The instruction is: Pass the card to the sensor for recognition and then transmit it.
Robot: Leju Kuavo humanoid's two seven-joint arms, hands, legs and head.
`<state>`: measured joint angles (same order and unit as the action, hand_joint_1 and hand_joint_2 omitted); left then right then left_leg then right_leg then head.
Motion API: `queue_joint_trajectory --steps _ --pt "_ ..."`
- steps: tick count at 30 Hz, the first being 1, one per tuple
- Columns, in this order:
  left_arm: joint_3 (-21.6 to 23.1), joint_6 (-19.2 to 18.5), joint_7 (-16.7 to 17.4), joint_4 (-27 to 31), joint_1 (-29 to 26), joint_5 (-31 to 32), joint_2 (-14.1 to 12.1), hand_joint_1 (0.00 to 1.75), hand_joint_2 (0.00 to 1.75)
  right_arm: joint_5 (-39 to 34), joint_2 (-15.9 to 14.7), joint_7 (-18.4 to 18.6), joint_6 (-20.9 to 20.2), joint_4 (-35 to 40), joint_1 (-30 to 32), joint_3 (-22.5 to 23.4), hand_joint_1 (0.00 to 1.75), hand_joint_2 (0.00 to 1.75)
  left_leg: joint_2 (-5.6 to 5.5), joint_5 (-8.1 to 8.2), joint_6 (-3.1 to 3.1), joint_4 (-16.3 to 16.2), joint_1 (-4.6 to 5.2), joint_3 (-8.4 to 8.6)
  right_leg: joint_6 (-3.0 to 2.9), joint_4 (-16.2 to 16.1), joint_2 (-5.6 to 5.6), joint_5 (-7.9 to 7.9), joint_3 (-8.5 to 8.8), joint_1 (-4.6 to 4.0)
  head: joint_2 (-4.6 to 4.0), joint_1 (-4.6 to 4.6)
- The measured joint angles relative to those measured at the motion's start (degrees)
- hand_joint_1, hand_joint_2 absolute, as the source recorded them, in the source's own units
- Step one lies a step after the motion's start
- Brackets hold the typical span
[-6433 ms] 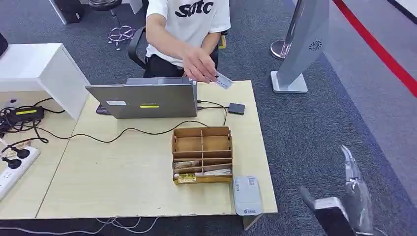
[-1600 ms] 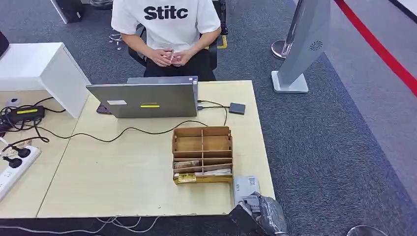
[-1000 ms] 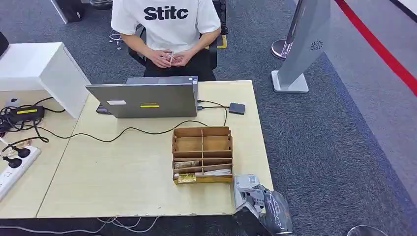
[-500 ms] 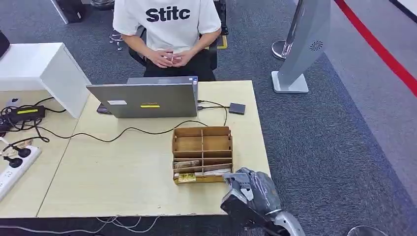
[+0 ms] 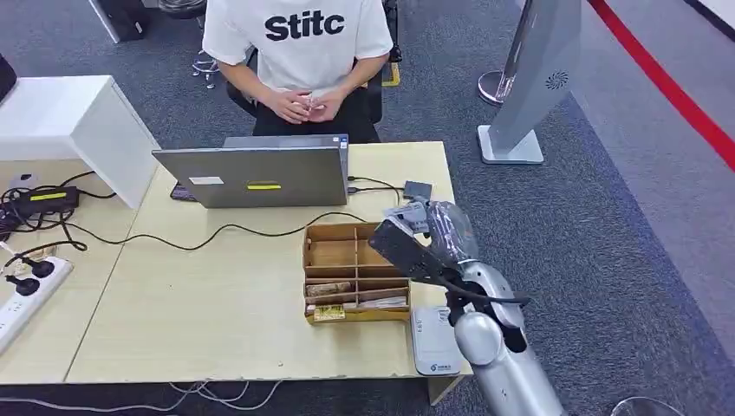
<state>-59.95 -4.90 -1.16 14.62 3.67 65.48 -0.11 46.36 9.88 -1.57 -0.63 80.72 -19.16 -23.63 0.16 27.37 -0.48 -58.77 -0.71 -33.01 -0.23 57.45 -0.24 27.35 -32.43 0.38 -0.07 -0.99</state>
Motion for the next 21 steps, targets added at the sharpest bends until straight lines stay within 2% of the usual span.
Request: queue_joint_trajectory --steps 8,16,21 --pt "0.0 0.0 0.0 0.0 0.0 0.2 0.0 0.00 1.75 0.0 0.8 0.0 0.0 -2.6 -1.9 0.0 1.75 1.75 0.00 0.02 0.01 0.0 0.01 -0.08 0.00 0.0 0.01 0.02 -0.06 0.00 0.00 -0.02" --pt "0.1 -0.5 0.0 0.0 0.0 1.3 -0.3 0.00 1.75 2.5 1.8 4.2 -0.3 -5.1 -6.6 0.3 1.75 1.75 0.00 0.00 0.00 0.0 0.00 -0.08 0.00 0.0 0.01 -0.01 -0.09 0.00 0.00 0.00" --pt "0.2 -0.6 -0.1 0.0 0.0 1.6 -0.5 0.00 1.75 3.6 2.0 4.4 -0.4 -7.3 -8.0 0.6 1.75 1.75 -0.01 0.00 0.00 0.0 0.00 -0.09 0.00 0.0 0.01 -0.01 -0.09 0.00 0.00 0.00"
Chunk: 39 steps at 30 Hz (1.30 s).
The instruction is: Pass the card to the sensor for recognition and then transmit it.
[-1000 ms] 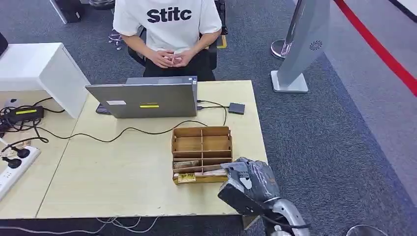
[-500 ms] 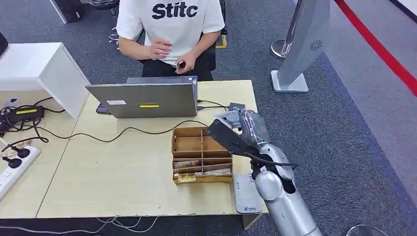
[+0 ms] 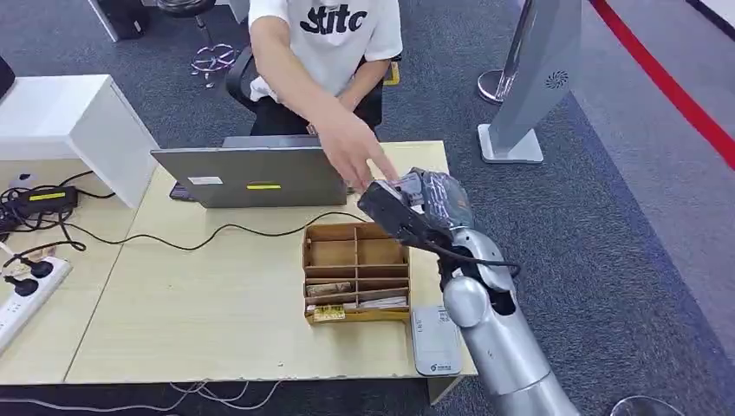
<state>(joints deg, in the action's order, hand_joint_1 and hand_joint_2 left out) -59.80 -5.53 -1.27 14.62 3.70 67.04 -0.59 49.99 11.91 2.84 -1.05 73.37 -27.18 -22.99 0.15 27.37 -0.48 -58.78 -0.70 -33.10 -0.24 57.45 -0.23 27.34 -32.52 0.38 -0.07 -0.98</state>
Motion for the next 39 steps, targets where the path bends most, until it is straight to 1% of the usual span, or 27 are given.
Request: queue_joint_trajectory --steps 5,6,7,8,9,12,16,20,23,27,29,32,34,35,37,39 --pt "0.0 -0.1 0.0 0.0 0.0 0.1 0.0 0.00 1.75 0.4 0.0 0.0 0.1 -1.7 -0.5 0.7 1.75 1.75 0.00 0.01 0.00 0.0 0.00 -0.01 0.00 0.0 0.01 0.00 -0.01 0.00 0.00 0.00" --pt "0.0 -0.1 0.0 0.0 0.1 0.1 0.0 0.00 1.75 0.4 0.1 -0.1 0.2 -1.8 -0.6 0.7 1.68 1.75 0.00 0.01 0.01 0.0 0.00 -0.01 0.00 0.0 0.01 0.00 -0.02 0.00 0.00 0.00" --pt "0.0 -0.1 0.0 0.0 0.1 0.2 0.0 0.00 1.75 0.4 0.1 -0.3 0.2 -2.0 -0.6 0.8 1.40 1.75 0.00 0.01 0.01 0.0 0.00 -0.01 0.00 0.0 0.00 0.01 -0.02 0.00 0.00 0.00" --pt "0.0 -0.1 0.0 0.0 0.1 0.2 -0.1 0.00 1.75 0.4 0.1 -0.4 0.2 -2.1 -0.7 0.9 0.19 1.75 0.00 0.01 0.01 0.0 0.00 -0.02 0.00 0.0 0.00 0.01 -0.02 0.00 0.00 0.00" --pt "0.0 -0.1 0.0 0.0 0.1 0.2 -0.1 0.00 1.75 0.3 0.2 -0.4 0.2 -2.2 -0.7 1.0 0.00 1.75 0.00 0.01 0.01 0.0 0.00 -0.02 -0.01 0.0 0.00 0.01 -0.02 0.00 0.00 0.00" --pt "0.0 -0.1 0.0 0.0 0.1 0.2 -0.3 0.00 1.75 -1.0 0.4 -1.1 0.1 -2.2 -0.6 1.8 0.00 1.75 0.00 0.01 0.00 0.0 0.00 -0.02 -0.01 0.0 0.01 0.01 -0.03 0.00 0.00 -0.02" --pt "0.0 0.0 0.0 0.0 0.1 0.0 -0.3 0.00 1.75 -5.1 0.6 -2.9 0.1 -0.3 0.8 3.4 0.00 1.75 0.00 0.01 0.00 0.0 0.00 -0.01 -0.01 0.0 0.00 0.01 -0.04 0.00 0.00 0.00" --pt "0.0 0.1 0.1 0.0 0.0 -0.5 -0.3 0.00 1.75 -10.6 1.0 -5.3 -0.2 6.0 4.7 5.2 0.00 1.75 -0.08 0.02 0.01 0.0 0.00 -0.06 -0.01 0.0 -0.05 0.02 -0.05 0.00 0.00 0.00" --pt "0.0 0.1 0.1 0.0 0.0 -0.6 -0.3 0.00 1.75 -11.2 1.0 -5.4 -0.7 9.4 6.5 5.9 0.00 1.75 -0.07 0.02 0.01 0.0 0.00 -0.07 -0.01 0.0 -0.04 0.02 -0.06 0.00 0.00 0.00" --pt "0.0 0.1 0.1 0.0 0.0 -0.6 -0.3 0.00 1.75 -11.4 1.0 -5.5 -0.8 11.8 7.6 6.4 0.00 1.75 -0.07 0.02 0.01 0.0 0.00 -0.06 0.00 0.0 -0.04 0.02 -0.06 0.00 0.00 0.00" --pt "0.0 0.2 0.2 0.0 0.0 -0.8 -0.3 0.00 1.75 -14.9 1.2 -6.9 -1.1 13.3 8.8 6.7 0.00 1.75 -0.07 0.01 0.01 0.0 0.00 -0.04 0.00 0.0 -0.05 0.02 -0.05 0.00 0.00 -0.02" --pt "-0.3 0.4 0.3 0.0 -0.1 -1.6 -0.3 0.00 1.75 -22.4 1.4 -10.1 -2.3 18.5 12.9 7.7 0.00 1.75 -0.14 0.02 0.01 0.0 0.00 -0.05 0.01 0.0 -0.17 0.03 -0.04 0.00 0.00 0.00" --pt "-0.4 0.5 0.6 0.0 -0.5 -2.2 -0.3 0.00 1.75 -22.4 1.2 -12.8 -2.3 23.2 17.4 7.9 0.00 1.75 -0.14 0.08 -0.04 0.0 0.00 -0.07 0.02 0.0 -0.15 0.06 -0.05 0.00 0.00 0.00" --pt "-0.5 0.6 0.6 0.0 -0.6 -2.3 -0.3 0.00 1.75 -22.3 1.2 -13.5 -2.1 25.0 19.5 7.9 0.00 1.75 -0.12 0.11 0.01 0.0 0.00 -0.08 0.01 0.0 -0.13 0.09 -0.05 0.00 0.00 0.00" --pt "-0.8 0.6 0.6 0.0 -0.6 -2.3 -0.3 0.00 1.75 -22.1 1.1 -13.9 -2.0 28.1 22.4 7.9 0.00 1.75 -0.10 0.14 -0.02 0.0 0.00 -0.09 0.01 0.0 -0.11 0.12 -0.06 0.00 0.00 0.00" --pt "-0.9 0.7 0.6 0.0 -0.6 -2.3 -0.3 0.00 1.75 -22.2 1.0 -13.9 -1.9 30.0 23.8 7.9 0.00 1.75 -0.09 0.15 -0.02 0.0 0.00 -0.08 0.03 0.0 -0.10 0.14 -0.06 0.00 0.00 0.00"
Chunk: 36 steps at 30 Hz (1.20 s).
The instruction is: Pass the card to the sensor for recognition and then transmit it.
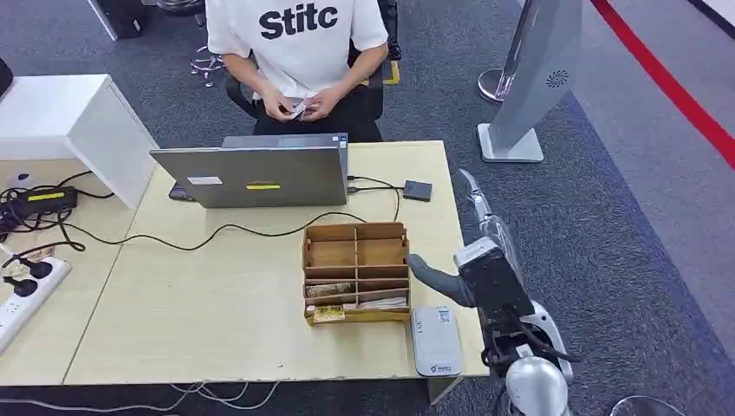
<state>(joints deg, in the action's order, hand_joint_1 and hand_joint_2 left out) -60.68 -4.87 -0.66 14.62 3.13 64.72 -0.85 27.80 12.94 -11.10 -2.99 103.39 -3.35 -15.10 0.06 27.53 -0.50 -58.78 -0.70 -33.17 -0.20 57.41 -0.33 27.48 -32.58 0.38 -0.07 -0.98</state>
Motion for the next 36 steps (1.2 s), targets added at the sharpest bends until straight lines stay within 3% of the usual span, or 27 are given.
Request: queue_joint_trajectory --steps 6,14,17,24,29,36 --pt "-1.0 0.2 0.0 0.0 -0.1 -0.6 0.0 0.00 1.75 9.1 -1.7 -2.1 1.3 2.6 5.7 -1.7 0.00 1.75 -0.02 -0.01 0.00 0.0 0.00 -0.01 0.01 0.0 -0.04 0.01 0.04 0.00 0.00 0.00" --pt "-1.6 0.3 0.0 0.0 0.0 -0.6 0.0 0.00 1.75 12.9 -3.7 -2.4 2.4 2.6 8.9 -3.9 0.00 1.75 -0.01 -0.01 0.00 0.0 0.00 0.01 0.01 0.0 -0.02 0.01 0.04 0.00 0.00 0.00" --pt "-2.3 0.5 -0.1 0.0 0.0 -0.5 0.1 0.00 1.75 20.7 -5.6 -3.5 5.9 1.2 9.9 -6.3 0.00 1.75 -0.02 -0.01 0.00 0.0 0.00 0.00 0.01 0.0 -0.02 0.01 0.04 0.00 0.00 0.00" --pt "-2.7 0.5 -0.1 0.0 0.0 -0.3 0.6 0.00 1.75 26.7 -10.1 -6.8 12.2 -2.1 11.8 -11.8 0.00 1.75 -0.01 0.00 0.00 0.0 0.00 -0.01 0.02 0.0 -0.02 0.01 0.03 0.00 0.00 0.00" --pt "-2.8 0.5 -0.6 0.0 0.1 0.5 0.6 0.00 1.75 39.4 -13.3 -2.8 17.2 -4.5 11.1 -15.7 0.00 1.75 0.00 0.00 0.00 0.0 0.00 0.00 0.02 0.0 -0.02 0.01 0.03 0.00 0.00 0.00" --pt "-2.8 0.5 -0.7 0.0 0.3 1.6 0.9 0.00 1.75 37.6 -14.8 -2.8 16.0 -10.3 8.2 -18.8 0.00 1.75 0.00 -0.02 0.01 0.0 0.00 0.01 0.02 0.0 -0.02 0.00 0.04 0.00 0.00 0.00"
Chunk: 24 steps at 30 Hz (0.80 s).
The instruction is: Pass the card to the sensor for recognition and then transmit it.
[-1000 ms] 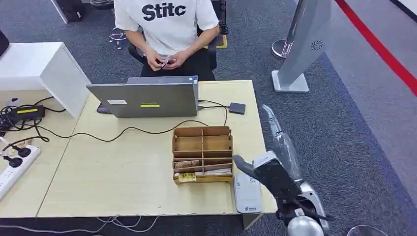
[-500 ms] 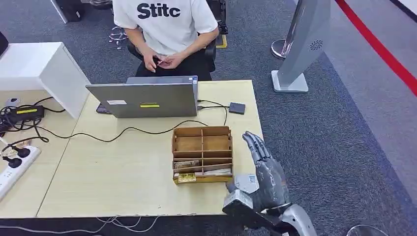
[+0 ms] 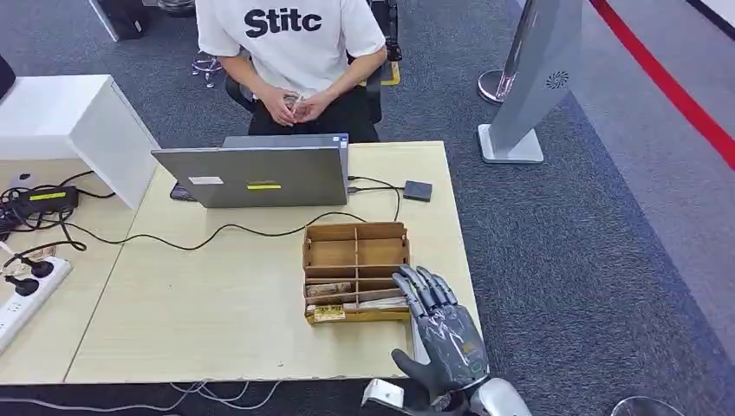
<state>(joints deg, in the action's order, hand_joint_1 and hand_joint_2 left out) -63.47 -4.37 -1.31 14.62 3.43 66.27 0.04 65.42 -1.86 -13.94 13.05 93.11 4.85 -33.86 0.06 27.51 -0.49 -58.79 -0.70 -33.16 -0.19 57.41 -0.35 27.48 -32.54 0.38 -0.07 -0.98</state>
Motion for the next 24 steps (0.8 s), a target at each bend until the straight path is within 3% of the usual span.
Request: queue_joint_trajectory --steps 8,24 --pt "0.0 0.0 -0.3 0.0 0.4 1.3 0.1 0.00 1.75 6.5 0.0 2.7 0.1 -6.3 -6.5 -3.5 0.00 1.75 0.00 -0.01 0.00 0.0 0.00 -0.01 -0.01 0.0 0.00 -0.01 0.00 0.00 0.00 0.00" --pt "0.0 -0.2 -0.6 0.0 0.8 2.6 0.2 0.00 1.75 6.7 0.4 5.0 -1.4 -14.7 -14.5 -7.5 0.00 1.75 -0.01 -0.01 0.00 0.0 0.00 -0.01 -0.01 0.0 -0.02 -0.01 0.00 0.00 0.00 -0.02"
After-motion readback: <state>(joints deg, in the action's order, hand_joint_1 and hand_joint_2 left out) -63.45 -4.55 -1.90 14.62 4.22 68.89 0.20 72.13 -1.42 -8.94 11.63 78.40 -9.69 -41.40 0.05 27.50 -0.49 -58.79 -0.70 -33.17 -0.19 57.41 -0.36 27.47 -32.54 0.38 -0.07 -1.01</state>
